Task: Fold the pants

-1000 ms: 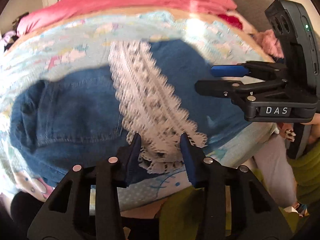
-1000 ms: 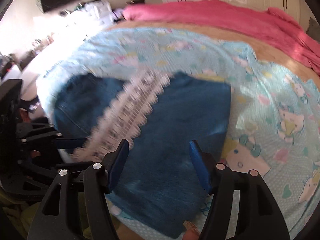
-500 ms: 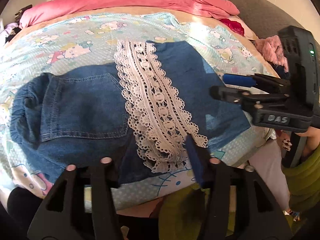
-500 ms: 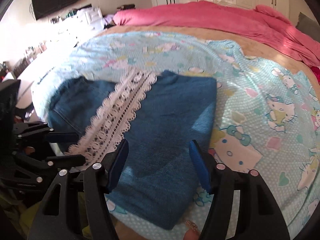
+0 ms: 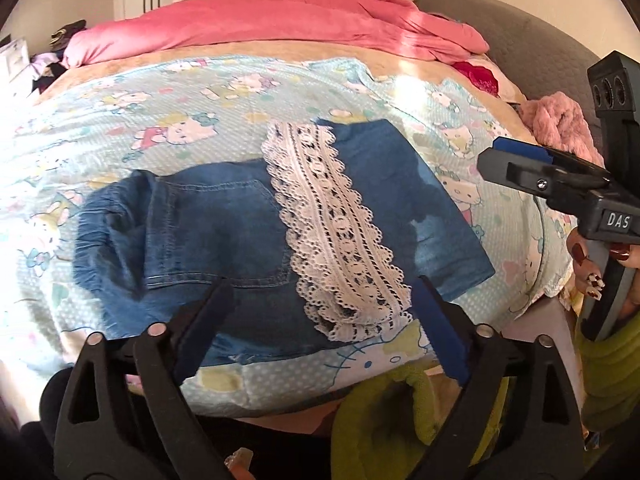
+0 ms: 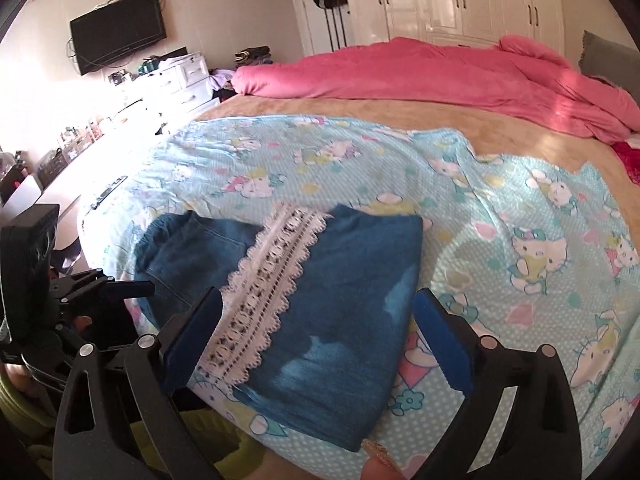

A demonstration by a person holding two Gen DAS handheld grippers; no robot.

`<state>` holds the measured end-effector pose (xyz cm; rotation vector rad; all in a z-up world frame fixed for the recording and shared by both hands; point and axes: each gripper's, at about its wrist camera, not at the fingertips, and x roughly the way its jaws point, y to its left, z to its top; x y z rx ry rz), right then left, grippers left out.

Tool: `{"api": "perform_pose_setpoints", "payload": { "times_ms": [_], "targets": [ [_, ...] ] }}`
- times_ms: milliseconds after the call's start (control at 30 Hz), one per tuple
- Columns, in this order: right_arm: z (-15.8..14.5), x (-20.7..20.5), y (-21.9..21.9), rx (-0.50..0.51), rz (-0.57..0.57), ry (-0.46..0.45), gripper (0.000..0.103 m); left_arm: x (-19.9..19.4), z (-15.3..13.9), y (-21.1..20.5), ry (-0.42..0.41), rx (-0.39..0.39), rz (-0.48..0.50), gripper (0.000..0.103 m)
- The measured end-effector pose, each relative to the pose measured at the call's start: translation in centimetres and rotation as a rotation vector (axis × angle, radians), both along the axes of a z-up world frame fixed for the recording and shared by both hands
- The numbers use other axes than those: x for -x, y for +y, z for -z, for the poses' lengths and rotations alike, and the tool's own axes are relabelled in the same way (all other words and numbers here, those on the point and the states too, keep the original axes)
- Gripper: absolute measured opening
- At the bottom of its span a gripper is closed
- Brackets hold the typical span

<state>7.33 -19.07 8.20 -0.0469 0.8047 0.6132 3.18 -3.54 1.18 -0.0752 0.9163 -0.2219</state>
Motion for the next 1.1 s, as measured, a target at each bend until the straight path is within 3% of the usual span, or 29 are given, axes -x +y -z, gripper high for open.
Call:
{"api": "perform_pose_setpoints", "payload": {
  "times_ms": [133,433,1100],
  "targets": [
    [-1.3,-0.2,1.2,0.002,-0.02,-0.022,0.096,0.6,-0.6,1.1,-0.009,0.006,-0.035,0.093],
    [-3.3,-0.4,5.8,0.001,-0.096,-0.043,0.097,1.8,-1.2,4.8,-0.006,0.025,-0.131,0.093],
    [-1.6,-3.5,14.2,0.02,-0.266,0.062,0.097,2.9,-0.2,14.3,0.025,0.159,-0.361,0.093]
  ]
}}
